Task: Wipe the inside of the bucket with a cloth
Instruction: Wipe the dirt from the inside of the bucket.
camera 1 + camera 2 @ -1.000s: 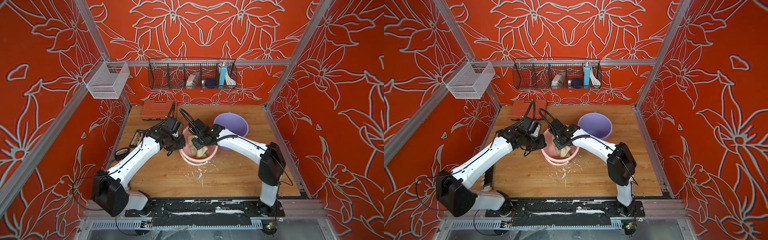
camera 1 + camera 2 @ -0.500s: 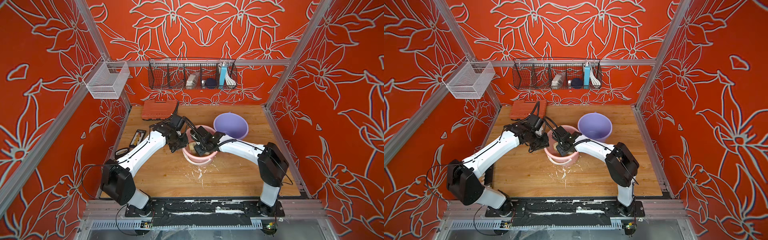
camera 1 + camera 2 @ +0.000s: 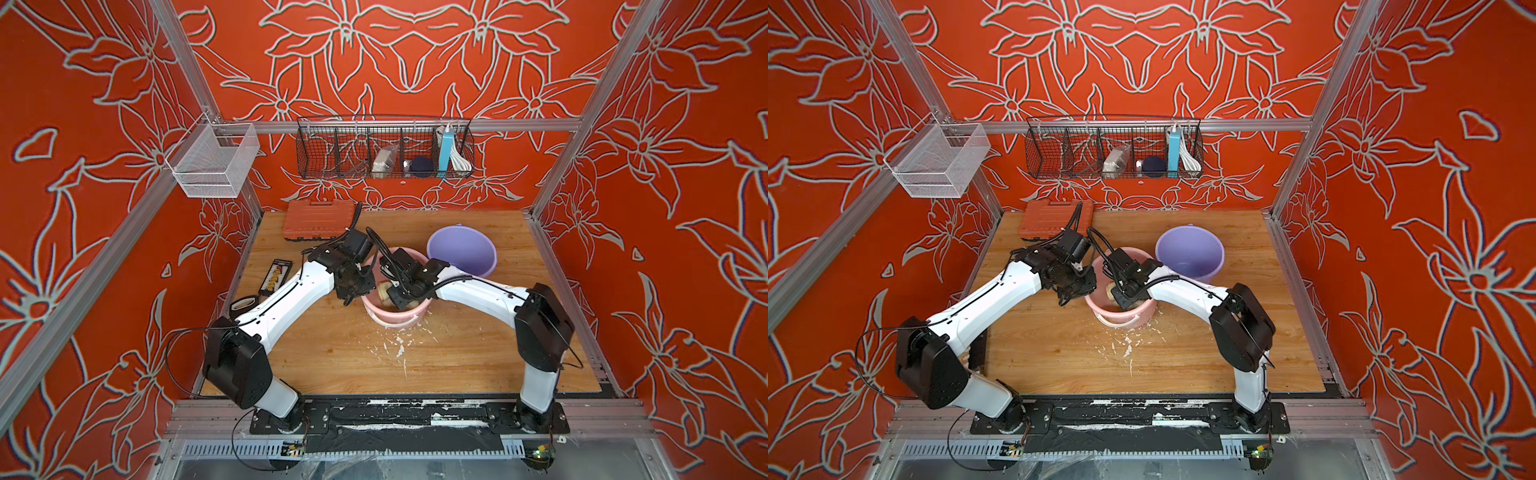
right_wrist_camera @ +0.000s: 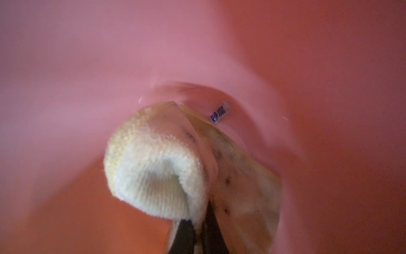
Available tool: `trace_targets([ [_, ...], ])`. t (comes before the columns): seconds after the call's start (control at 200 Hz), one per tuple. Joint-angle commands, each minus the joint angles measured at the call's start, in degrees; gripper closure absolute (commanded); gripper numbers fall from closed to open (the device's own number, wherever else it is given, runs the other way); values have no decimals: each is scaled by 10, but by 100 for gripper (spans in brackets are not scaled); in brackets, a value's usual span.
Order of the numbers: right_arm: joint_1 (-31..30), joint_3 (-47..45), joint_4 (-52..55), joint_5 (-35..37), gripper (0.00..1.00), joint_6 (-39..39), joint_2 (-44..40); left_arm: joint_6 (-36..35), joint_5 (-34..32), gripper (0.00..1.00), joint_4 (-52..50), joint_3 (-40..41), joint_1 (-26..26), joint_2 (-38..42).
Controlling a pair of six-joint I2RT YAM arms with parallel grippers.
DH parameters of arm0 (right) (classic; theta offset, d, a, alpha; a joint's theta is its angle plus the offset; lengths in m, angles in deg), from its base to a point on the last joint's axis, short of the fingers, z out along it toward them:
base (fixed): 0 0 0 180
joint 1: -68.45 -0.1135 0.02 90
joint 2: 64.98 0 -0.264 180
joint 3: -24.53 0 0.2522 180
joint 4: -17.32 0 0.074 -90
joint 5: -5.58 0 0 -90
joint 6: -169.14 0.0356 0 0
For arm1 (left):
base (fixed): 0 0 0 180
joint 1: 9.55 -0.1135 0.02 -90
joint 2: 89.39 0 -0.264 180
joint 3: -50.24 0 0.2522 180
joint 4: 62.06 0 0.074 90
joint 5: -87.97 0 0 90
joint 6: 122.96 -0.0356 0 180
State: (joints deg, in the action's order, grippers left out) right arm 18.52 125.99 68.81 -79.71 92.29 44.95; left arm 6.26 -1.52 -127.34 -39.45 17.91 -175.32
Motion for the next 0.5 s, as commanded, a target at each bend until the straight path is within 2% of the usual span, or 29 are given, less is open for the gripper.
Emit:
trace_targets([
  [0.0,5,60,77,48,100,-1,46,-28,-34,100,-13,12,3,40],
  [0.185,21,135,132,56,100,17,87,-42,-14,100,-4,13,3,77],
  [0.365,35,146,134,52,100,36,104,-26,53,100,43,58,3,105],
  [0.495,43,149,126,44,100,52,122,-21,58,100,64,101,3,129],
])
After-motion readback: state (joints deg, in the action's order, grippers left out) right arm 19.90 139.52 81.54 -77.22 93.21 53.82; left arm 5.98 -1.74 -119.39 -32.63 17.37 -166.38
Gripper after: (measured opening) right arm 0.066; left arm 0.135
